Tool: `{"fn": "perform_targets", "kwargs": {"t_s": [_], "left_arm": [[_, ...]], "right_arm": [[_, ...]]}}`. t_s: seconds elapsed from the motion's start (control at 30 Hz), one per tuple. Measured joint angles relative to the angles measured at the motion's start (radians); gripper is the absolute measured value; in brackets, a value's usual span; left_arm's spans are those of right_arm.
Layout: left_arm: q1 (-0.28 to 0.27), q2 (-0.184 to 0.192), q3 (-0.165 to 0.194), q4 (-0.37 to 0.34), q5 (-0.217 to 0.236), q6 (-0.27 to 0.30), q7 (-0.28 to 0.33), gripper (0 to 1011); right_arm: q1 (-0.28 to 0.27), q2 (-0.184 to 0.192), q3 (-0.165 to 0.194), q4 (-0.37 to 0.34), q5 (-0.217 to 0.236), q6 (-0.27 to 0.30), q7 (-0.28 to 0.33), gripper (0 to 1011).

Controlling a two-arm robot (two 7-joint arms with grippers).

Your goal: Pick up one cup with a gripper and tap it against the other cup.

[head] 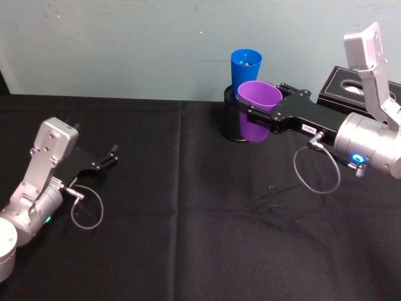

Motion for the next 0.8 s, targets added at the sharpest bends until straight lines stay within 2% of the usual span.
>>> {"fn": "perform_targets", "kwargs": {"t_s": [0.8], "left_arm": [[0.0, 0.0, 0.0, 0.0, 0.0, 0.0, 0.0, 1005]], "right_arm": [[0.0, 0.0, 0.0, 0.0, 0.0, 0.0, 0.0, 720]]}}
